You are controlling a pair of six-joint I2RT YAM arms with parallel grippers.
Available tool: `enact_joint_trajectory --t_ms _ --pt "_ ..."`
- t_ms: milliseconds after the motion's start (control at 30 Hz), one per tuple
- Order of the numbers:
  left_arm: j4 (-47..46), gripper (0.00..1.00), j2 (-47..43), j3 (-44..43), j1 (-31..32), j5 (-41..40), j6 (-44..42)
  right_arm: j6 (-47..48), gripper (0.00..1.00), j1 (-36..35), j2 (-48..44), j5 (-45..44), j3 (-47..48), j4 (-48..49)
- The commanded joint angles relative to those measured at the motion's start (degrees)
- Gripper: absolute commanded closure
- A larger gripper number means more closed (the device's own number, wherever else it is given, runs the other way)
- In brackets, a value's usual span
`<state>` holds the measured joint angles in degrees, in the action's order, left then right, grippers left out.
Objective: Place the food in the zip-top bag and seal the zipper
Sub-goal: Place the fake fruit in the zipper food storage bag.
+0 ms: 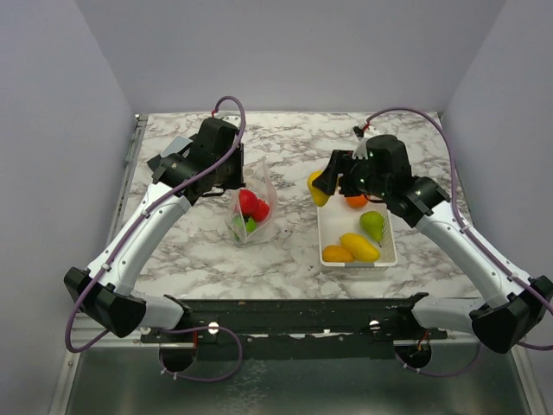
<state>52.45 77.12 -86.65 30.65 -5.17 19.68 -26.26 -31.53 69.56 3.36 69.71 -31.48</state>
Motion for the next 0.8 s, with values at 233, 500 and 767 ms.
enact_joint_trajectory --t_ms 233,500,767 --pt "-0.8 1.0 -0.9 0.0 0.0 1.1 -0.2 1.3 0.64 -9.8 2.1 3.8 9.4 5.9" --pt "-0.7 1.0 -0.9 -0.3 0.0 1.4 -0.2 2.8 0.64 -14.7 6.9 2.5 13.2 8.1" --pt "-0.7 1.0 -1.0 -0.1 0.0 1.6 -0.1 4.7 0.64 -18.2 11.1 0.5 14.9 8.7"
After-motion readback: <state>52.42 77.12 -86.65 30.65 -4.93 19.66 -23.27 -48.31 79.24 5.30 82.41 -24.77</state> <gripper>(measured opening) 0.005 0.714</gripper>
